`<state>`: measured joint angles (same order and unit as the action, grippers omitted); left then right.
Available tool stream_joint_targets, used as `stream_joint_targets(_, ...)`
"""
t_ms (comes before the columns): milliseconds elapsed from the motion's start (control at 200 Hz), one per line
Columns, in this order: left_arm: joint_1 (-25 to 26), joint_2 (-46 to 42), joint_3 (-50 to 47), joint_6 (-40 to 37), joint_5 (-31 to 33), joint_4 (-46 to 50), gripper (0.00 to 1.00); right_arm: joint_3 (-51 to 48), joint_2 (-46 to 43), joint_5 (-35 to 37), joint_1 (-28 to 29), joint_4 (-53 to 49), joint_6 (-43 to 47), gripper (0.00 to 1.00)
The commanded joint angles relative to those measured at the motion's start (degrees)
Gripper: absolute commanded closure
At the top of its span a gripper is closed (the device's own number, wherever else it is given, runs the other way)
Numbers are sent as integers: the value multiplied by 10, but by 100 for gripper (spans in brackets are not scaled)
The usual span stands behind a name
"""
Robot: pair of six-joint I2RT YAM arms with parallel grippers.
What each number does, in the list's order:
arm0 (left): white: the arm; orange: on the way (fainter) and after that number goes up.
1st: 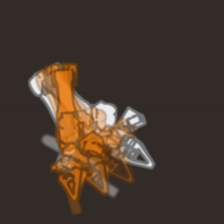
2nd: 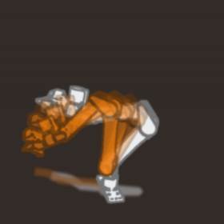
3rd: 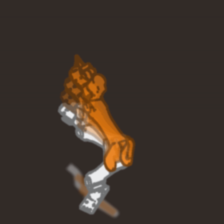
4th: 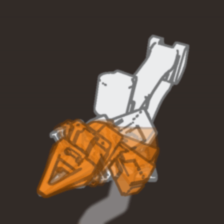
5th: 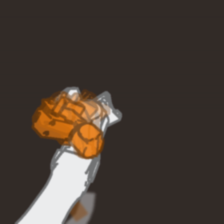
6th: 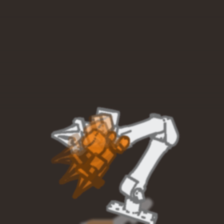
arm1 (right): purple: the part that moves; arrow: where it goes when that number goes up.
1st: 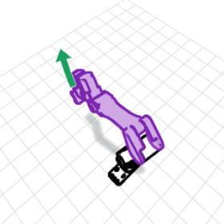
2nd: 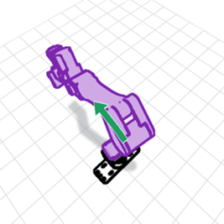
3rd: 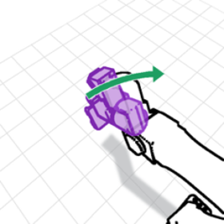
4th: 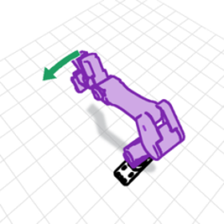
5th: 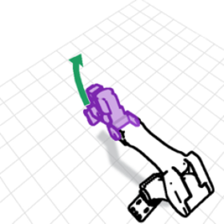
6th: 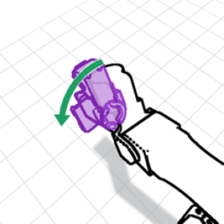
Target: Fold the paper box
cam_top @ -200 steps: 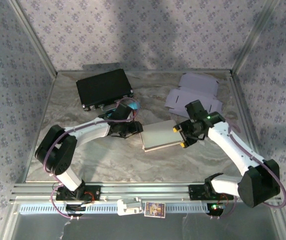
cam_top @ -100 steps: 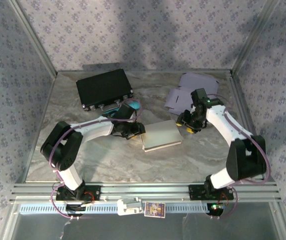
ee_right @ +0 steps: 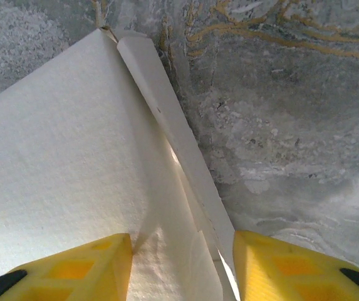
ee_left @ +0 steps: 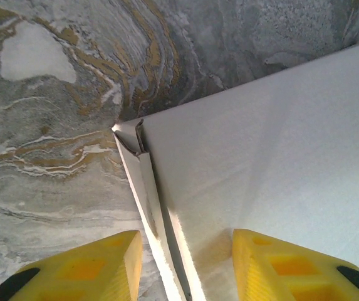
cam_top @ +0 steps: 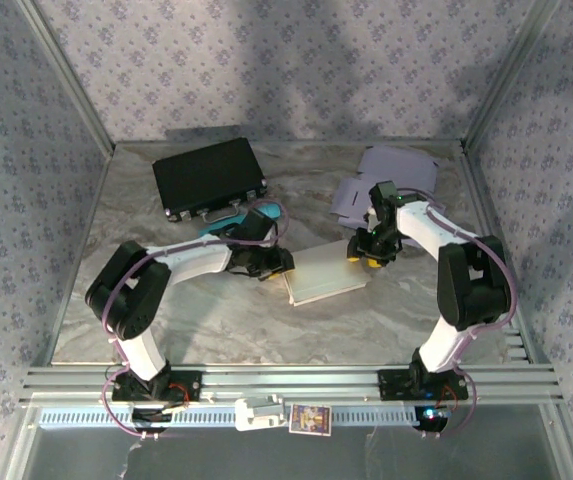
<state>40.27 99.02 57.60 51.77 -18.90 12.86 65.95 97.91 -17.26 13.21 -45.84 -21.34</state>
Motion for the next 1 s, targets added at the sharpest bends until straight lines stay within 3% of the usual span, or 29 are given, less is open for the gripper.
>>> stream_joint_targets(0,3,8,-8,1,-8,1,57,-19,7,-12,0,9,7,58)
stream_joint_targets(360,2,-12,-1,-16,-1,27,54,-45,16,-1,0,19,-2,62)
stream_joint_targets(560,7,-19,-7,-13,-37,18,54,-40,9,-6,1,15,-5,62)
stream_joint_targets(690,10,-10,-9,-5,-67,2,57,-39,3,-8,1,12,-5,62)
stream_joint_targets(994,13,4,-4,-6,-50,24,63,-41,6,-20,0,15,-5,63)
